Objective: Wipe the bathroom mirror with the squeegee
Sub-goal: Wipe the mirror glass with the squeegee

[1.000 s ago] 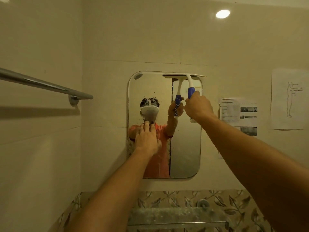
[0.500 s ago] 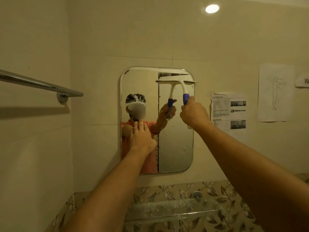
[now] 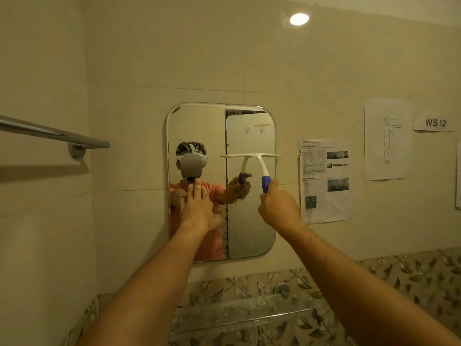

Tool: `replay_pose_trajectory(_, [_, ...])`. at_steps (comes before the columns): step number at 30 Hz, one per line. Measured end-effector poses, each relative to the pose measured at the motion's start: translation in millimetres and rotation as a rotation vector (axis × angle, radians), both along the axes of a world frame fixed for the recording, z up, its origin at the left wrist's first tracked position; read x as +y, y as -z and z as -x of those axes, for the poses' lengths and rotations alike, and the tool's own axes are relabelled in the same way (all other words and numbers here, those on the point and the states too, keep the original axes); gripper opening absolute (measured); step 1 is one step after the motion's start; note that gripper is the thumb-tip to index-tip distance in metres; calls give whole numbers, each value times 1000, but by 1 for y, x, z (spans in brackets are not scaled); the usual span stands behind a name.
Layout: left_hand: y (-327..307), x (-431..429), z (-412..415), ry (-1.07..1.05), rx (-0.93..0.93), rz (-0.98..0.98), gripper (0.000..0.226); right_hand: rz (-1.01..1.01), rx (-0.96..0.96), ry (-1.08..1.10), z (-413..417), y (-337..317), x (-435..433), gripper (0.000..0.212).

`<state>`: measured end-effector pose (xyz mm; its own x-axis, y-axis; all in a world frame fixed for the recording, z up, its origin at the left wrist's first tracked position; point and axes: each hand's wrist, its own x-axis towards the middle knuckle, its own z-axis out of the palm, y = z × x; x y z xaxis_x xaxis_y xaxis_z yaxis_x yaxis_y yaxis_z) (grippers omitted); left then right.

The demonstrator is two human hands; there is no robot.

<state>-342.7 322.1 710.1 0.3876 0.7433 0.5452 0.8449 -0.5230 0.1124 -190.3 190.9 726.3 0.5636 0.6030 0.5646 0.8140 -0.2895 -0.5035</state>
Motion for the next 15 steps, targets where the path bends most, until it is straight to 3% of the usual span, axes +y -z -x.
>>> replay_pose_trajectory(4, [2, 0, 2, 1, 9, 3, 101, 18, 15, -16, 2, 19, -7, 57])
replay_pose_trajectory(7, [1, 1, 4, 3, 22, 16, 104, -91, -26, -46, 6, 19, -13, 53])
replay_pose_trajectory(10, [-2, 1, 2, 10, 30, 33, 105, -233, -136, -74, 6, -2, -16, 53])
replay_pose_trajectory(15, [-6, 1, -2, -10, 37, 42, 107, -317, -305, -69, 3, -62, -12, 73])
